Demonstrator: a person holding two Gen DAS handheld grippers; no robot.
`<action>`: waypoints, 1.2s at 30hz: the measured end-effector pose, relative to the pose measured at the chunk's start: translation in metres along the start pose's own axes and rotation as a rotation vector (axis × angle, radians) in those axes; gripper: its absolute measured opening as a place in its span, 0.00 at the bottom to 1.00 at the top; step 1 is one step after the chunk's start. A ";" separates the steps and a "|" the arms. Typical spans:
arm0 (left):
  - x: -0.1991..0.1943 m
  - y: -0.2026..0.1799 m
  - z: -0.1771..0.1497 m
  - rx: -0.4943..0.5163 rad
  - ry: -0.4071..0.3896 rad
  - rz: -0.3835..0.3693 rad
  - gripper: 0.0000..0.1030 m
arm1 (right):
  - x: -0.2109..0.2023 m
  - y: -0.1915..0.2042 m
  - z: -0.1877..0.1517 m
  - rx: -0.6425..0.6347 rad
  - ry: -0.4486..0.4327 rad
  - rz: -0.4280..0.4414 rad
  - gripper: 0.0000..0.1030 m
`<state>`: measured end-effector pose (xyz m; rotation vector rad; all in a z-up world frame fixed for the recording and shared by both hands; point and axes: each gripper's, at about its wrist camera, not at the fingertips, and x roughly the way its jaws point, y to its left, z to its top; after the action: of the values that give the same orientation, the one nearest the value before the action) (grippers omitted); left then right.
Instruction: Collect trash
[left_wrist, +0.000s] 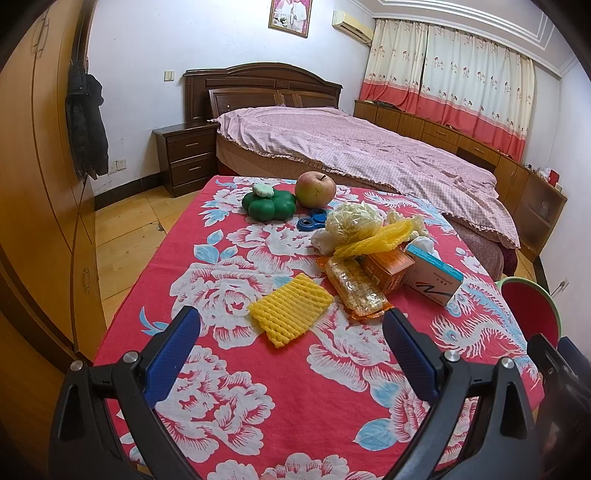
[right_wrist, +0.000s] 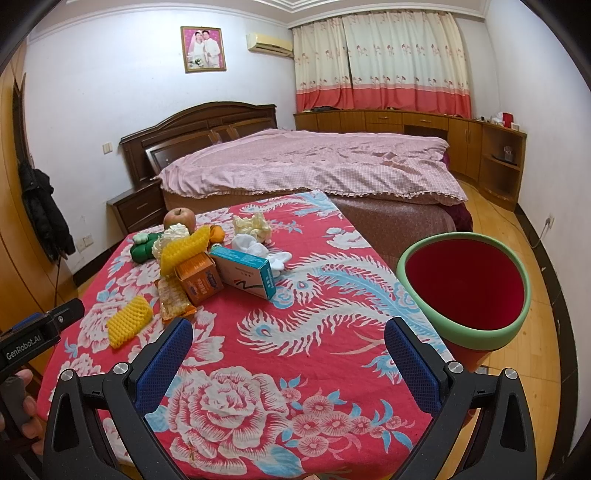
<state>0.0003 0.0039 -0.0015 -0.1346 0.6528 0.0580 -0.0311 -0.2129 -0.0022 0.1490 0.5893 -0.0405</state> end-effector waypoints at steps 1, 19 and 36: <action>0.000 0.000 0.000 0.001 0.000 0.001 0.95 | 0.000 0.000 0.000 0.000 0.000 0.000 1.00; 0.009 0.003 0.001 0.009 0.025 0.009 0.95 | 0.010 -0.001 -0.001 0.005 0.019 -0.005 1.00; 0.083 0.007 0.008 0.147 0.172 0.069 0.93 | 0.078 0.004 0.036 -0.069 0.151 0.053 1.00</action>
<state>0.0703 0.0133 -0.0464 0.0250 0.8305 0.0656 0.0539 -0.2145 -0.0151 0.1013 0.7363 0.0424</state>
